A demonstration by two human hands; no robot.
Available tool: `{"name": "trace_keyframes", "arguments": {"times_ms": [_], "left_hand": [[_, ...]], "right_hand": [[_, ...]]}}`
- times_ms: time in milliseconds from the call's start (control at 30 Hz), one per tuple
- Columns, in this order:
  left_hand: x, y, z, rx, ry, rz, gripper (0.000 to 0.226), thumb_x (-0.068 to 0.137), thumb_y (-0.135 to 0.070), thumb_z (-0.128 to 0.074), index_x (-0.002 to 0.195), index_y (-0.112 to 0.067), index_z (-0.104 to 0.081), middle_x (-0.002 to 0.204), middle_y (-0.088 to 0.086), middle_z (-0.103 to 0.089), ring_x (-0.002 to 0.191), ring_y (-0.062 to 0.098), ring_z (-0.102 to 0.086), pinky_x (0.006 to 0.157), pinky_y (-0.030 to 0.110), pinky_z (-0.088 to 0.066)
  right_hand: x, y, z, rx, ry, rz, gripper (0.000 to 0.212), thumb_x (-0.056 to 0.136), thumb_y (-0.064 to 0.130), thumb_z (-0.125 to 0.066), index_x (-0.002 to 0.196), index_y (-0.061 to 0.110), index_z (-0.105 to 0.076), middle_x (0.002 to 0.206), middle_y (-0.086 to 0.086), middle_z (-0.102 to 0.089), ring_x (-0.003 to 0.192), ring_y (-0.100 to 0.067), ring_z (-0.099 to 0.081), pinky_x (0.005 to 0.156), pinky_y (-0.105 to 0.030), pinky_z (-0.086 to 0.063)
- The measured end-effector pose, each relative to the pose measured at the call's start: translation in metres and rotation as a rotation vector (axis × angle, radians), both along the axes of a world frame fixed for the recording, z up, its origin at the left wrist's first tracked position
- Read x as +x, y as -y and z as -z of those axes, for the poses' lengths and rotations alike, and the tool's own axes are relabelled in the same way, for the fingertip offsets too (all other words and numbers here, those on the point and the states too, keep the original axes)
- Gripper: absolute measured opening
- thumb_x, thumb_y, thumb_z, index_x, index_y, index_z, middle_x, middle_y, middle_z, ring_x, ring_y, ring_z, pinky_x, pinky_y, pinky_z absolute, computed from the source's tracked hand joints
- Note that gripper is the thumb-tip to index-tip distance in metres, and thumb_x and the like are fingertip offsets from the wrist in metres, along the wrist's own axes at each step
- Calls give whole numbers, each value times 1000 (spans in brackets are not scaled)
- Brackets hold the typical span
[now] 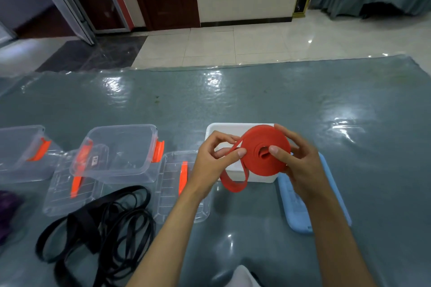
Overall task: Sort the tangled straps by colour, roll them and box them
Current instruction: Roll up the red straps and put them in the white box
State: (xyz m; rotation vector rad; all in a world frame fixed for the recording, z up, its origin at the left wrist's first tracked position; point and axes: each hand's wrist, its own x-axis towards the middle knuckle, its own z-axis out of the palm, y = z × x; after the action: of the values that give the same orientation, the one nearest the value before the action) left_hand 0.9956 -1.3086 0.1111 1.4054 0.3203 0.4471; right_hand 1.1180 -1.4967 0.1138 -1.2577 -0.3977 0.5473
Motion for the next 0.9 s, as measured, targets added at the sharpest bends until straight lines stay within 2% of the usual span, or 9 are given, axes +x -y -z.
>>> {"name": "trace_keyframes", "arguments": {"times_ms": [67,200,333,400,467,567,667,733,900], "left_hand": [[4,2,8,-11,-25,-69,29,81,-28,-89,101,-16,-70,125,5,-71,106,29,-75,98,40,-56],[7,5,20,-62,-91,-80,29,87,-26,-83,114,-20,-75,129,-3,-72,114,24,-73,100,43,-57],[12,10,25,-141,-85,-84,35,94,-24,-80,128,-28,-72,127,-4,-75,112,18,-75,88,31,-60],[18,13,27,-120,-80,-196,37,91,-27,-83,125,-31,-70,118,-2,-76,103,17,-76,83,29,-61],[24,17,32,-110,-59,-303,29,89,-28,-84,115,-27,-70,113,3,-75,102,21,-75,83,32,-61],[30,24,41,-169,-41,-326,25,89,-33,-82,107,-18,-71,123,0,-73,107,22,-75,80,33,-60],[33,30,51,-242,-39,-240,36,88,-36,-83,117,-20,-71,131,-5,-71,116,23,-73,91,38,-63],[35,33,57,-293,-52,-200,36,91,-32,-82,124,-23,-72,127,-6,-71,116,20,-73,95,41,-62],[37,20,62,-338,-86,-197,36,94,-21,-79,129,-27,-72,129,3,-71,120,23,-71,97,40,-61]], "right_hand": [[-3,-7,5,22,-54,62,76,66,44,-98,135,31,-70,122,-10,-77,111,-31,-76,77,-41,-64],[-4,-20,16,48,-173,181,66,62,37,-99,123,32,-72,123,-8,-76,112,-30,-75,71,-42,-63],[-5,-33,26,77,-275,251,53,72,20,-95,116,31,-69,126,-11,-74,111,-30,-75,69,-44,-63],[-6,-39,31,98,-329,295,47,76,14,-91,114,31,-68,129,-15,-71,111,-28,-74,69,-45,-63],[-8,-45,34,118,-374,347,44,76,13,-90,109,32,-69,128,-15,-70,111,-26,-74,68,-45,-63],[-9,-54,35,150,-418,406,46,72,16,-90,110,30,-67,124,-12,-70,109,-26,-74,68,-45,-63],[-10,-59,37,196,-455,456,47,76,15,-87,115,26,-63,123,-10,-70,104,-23,-76,71,-48,-64],[-7,-61,38,220,-500,462,44,81,12,-81,118,24,-60,123,-10,-71,101,-23,-76,78,-49,-64],[6,-58,51,99,-554,377,34,90,10,-79,115,22,-59,108,-5,-80,98,-20,-79,83,-49,-64]]}}
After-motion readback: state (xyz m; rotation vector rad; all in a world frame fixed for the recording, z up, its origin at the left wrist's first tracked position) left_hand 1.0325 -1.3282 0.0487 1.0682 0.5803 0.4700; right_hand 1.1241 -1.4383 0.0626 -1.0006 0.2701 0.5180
